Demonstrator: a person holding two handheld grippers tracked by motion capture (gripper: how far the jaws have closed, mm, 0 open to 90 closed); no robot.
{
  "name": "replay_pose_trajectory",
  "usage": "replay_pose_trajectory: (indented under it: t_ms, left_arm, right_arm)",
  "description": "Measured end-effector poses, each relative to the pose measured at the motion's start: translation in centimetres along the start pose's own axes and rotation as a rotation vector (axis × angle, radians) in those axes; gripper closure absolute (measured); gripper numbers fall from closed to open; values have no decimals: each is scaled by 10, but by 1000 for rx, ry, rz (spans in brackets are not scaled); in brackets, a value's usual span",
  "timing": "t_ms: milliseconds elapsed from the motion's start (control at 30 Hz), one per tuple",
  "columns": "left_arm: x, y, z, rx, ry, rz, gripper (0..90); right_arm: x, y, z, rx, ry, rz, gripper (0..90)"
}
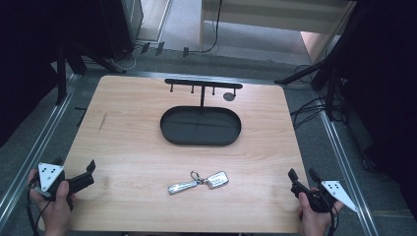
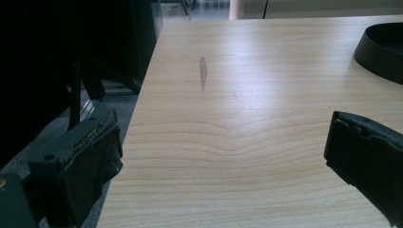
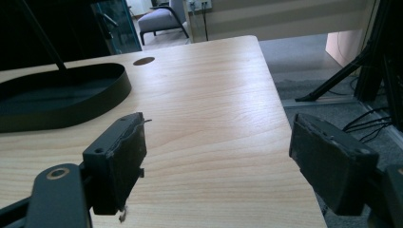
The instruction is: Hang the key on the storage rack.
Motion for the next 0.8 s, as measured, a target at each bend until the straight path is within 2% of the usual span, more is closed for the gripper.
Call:
replay_pose_trajectory:
  t_ms: [100, 267, 367, 533, 667, 700, 733, 800]
  left_arm:
    - [0, 0, 0, -2, 0, 0, 0]
    - [0, 0, 0, -4, -2, 1, 0]
    - [-1, 0, -1, -5, -2, 3, 0]
    - [-2, 0, -1, -10, -5, 6, 0]
    - [-2, 0, -1, -16, -6, 7, 0]
    - [-2, 0, -1, -16, -7, 7, 0]
    - [-2, 0, -1, -16, -7, 7, 0]
    - [-2, 0, -1, -14, -7, 6, 0]
  right_arm:
    - [1, 0, -2, -20, -2, -1, 217]
    - [1, 1, -2, -24, -3, -3, 247]
    - [2, 4, -6, -56, 13, -14, 264]
    - [9, 14, -23, -127, 81, -31, 294]
    - [15, 26, -45, -197, 132, -28, 297]
    - [18, 31, -56, -236, 157, -28, 298]
    - [18, 31, -56, -236, 157, -28, 298]
    - [21, 36, -65, -263, 181, -25, 302]
Point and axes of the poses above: each handheld gripper's, and its own axes: x roughly forward along the jaws, y roughly out of its top, z roughly to its right, the point moved 4 cm from there along x, roughly forward along the jaws, and after that the axes turned 12 degrees about -x, right-handed, at the moved point
